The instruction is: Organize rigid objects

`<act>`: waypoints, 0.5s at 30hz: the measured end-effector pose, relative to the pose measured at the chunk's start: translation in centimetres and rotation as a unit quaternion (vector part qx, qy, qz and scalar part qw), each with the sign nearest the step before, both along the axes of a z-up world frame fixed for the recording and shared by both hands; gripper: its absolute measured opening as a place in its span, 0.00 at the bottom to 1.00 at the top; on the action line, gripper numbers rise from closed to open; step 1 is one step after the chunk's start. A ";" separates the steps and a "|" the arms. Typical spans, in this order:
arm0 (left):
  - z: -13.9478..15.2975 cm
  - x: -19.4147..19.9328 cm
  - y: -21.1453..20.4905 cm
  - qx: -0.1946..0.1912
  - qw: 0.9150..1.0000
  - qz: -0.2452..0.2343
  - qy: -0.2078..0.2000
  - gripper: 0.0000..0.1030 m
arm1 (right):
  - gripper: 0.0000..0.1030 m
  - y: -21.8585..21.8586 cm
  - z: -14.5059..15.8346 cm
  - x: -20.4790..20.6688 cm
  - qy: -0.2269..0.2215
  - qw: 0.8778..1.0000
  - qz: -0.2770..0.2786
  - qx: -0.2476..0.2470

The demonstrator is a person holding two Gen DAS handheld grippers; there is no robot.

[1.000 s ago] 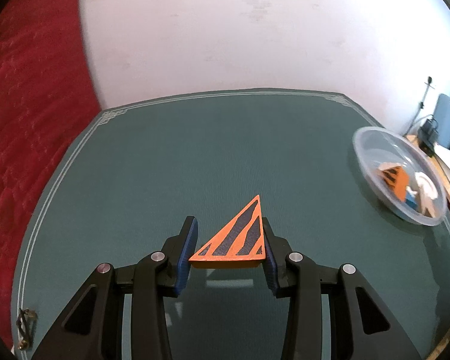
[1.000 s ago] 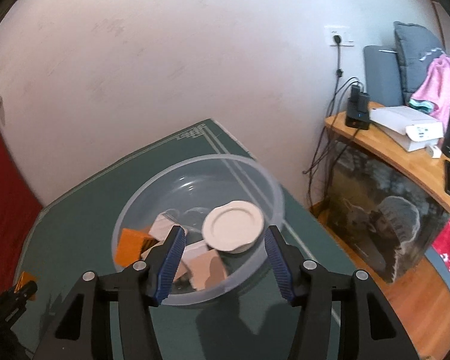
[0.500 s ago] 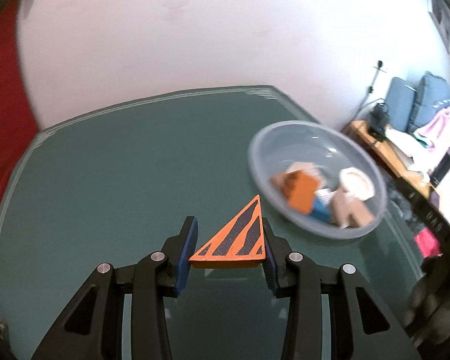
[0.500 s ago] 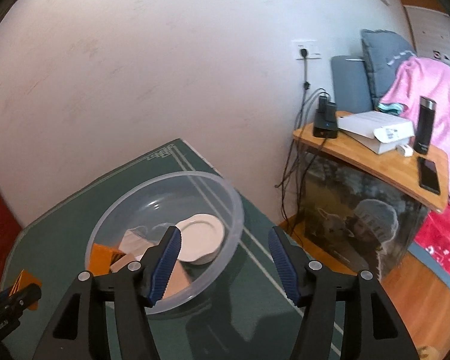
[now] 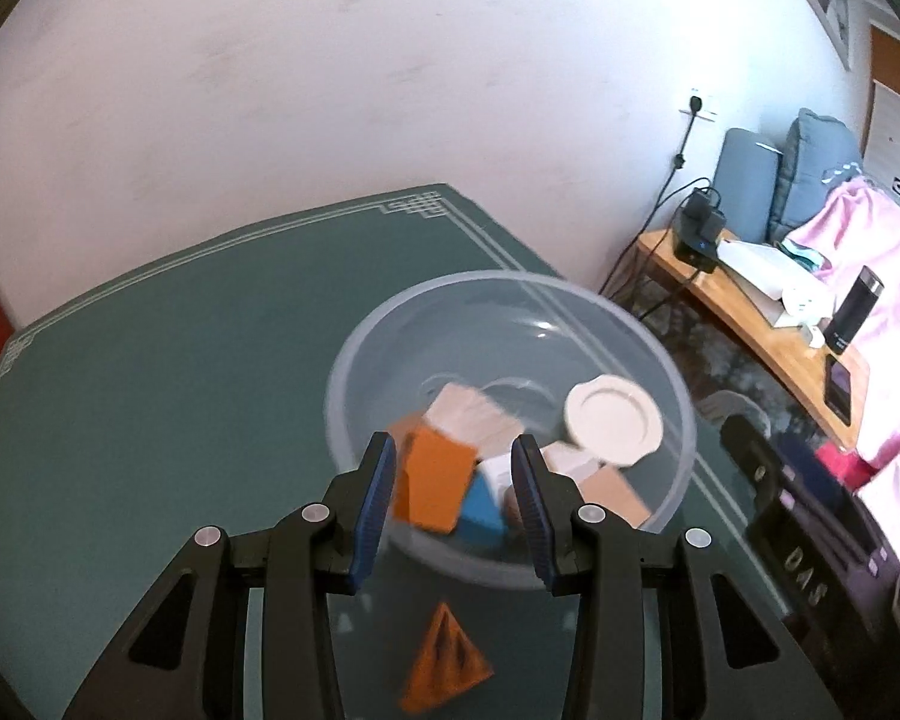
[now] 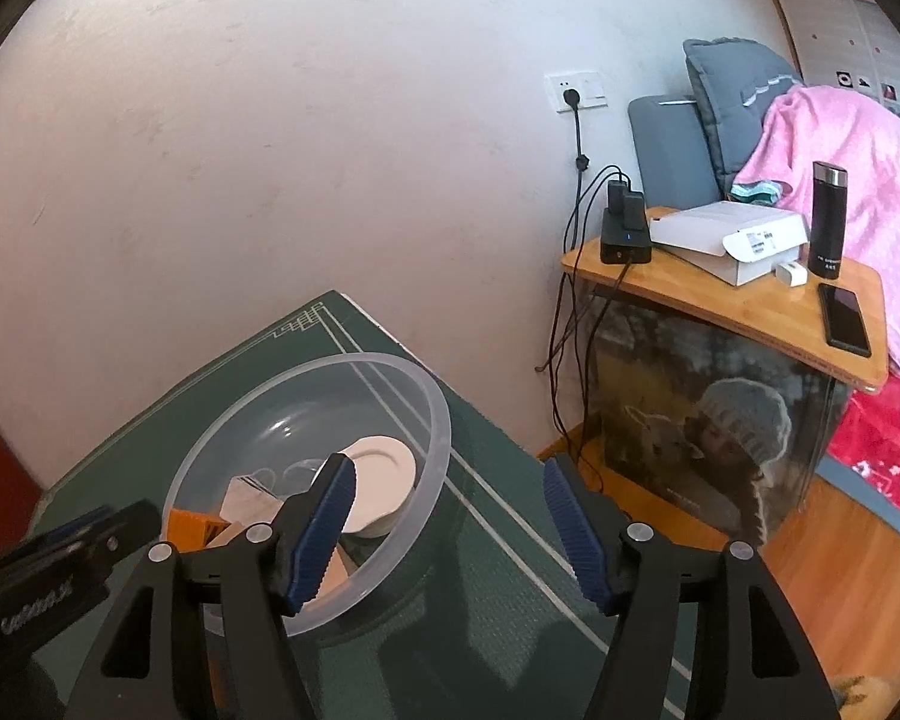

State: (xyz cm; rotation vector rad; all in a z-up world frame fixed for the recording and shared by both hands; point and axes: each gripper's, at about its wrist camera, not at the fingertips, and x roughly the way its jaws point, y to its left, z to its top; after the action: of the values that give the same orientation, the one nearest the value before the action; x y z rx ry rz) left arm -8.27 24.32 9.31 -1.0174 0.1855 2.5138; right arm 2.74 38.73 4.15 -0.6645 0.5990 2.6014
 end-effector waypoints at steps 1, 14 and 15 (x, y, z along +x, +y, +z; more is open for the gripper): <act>0.0 -0.2 0.3 0.001 1.000 -0.002 -0.001 0.40 | 0.67 0.0 0.0 0.0 0.000 1.000 0.000 0.000; -1.7 1.6 -2.5 0.005 0.999 -0.007 -0.037 0.51 | 0.67 0.2 -0.4 -0.1 -0.008 1.000 0.001 -0.008; -2.2 2.3 -2.9 0.001 0.999 -0.012 -0.043 0.51 | 0.67 0.2 -0.4 0.0 -0.007 1.000 0.000 -0.007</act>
State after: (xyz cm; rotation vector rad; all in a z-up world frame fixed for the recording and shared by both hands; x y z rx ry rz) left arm -5.99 21.44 7.12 -1.1123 0.1682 2.4420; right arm 2.69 38.91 3.76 -0.6881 0.6137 2.5930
